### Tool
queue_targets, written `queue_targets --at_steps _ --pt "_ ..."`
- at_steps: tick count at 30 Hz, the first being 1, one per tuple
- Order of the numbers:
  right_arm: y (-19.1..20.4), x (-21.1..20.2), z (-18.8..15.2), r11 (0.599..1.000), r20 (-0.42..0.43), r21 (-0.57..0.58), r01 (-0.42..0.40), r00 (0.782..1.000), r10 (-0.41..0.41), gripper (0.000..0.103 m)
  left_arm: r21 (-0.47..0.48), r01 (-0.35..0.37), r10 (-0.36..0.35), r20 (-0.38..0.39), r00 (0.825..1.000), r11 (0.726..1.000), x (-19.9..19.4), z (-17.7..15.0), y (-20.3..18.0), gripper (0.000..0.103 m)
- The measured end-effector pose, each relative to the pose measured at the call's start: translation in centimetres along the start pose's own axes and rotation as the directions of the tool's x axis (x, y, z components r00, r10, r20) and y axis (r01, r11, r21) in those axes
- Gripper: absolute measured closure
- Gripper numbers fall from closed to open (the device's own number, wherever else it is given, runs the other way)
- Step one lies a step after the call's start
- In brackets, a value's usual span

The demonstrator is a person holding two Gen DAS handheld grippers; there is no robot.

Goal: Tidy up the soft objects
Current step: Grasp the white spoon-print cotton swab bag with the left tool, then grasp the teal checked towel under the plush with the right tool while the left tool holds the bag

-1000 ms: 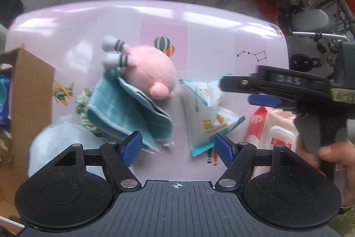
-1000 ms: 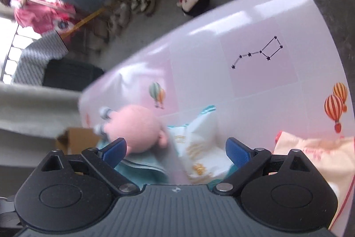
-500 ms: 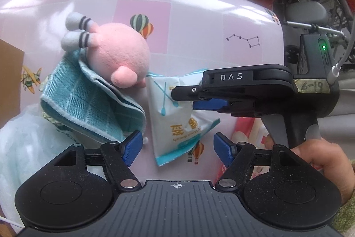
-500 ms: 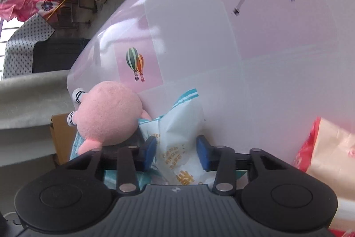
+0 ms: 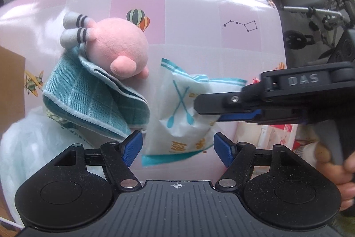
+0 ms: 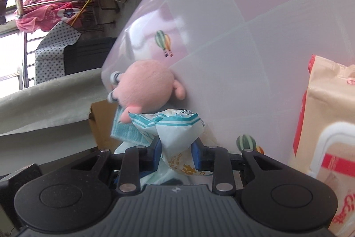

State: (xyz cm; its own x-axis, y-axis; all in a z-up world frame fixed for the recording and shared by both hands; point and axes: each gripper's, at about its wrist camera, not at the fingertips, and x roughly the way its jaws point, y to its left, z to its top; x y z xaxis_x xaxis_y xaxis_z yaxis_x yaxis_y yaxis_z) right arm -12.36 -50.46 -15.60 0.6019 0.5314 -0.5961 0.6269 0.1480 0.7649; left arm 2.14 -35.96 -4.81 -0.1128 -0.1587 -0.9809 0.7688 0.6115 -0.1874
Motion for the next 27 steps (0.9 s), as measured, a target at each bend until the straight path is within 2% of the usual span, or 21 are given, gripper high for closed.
queue_targets --at_steps 5,9,13,19,27 --pt "0.8 -1.5 -0.5 0.997 -0.052 -0.001 -0.083 0.995 0.083 0.099 0.121 -0.011 0.008 0.028 1.000 0.993 -1.0 -1.2 -1.4 0.031" --pt "1.8 -2.1 -1.0 0.992 -0.124 -0.016 -0.128 0.984 0.125 0.101 0.164 -0.017 0.008 0.054 0.999 0.986 -2.2 -2.3 -1.9 0.030" --pt "2.4 -2.7 -1.7 0.986 -0.186 -0.010 -0.166 0.969 0.161 0.103 0.149 0.012 -0.023 0.074 0.997 0.989 -3.5 -2.9 -1.3 0.032" --pt "3.9 -2.5 -2.6 0.980 -0.247 -0.013 -0.198 0.950 0.189 0.103 0.121 0.006 -0.021 0.122 0.992 0.993 -5.1 -4.2 -0.4 0.047" --pt "6.1 -1.4 -3.5 0.978 -0.251 -0.085 -0.189 0.954 0.163 0.103 0.057 0.006 -0.017 0.184 0.983 0.998 -6.0 -5.3 0.9 0.057"
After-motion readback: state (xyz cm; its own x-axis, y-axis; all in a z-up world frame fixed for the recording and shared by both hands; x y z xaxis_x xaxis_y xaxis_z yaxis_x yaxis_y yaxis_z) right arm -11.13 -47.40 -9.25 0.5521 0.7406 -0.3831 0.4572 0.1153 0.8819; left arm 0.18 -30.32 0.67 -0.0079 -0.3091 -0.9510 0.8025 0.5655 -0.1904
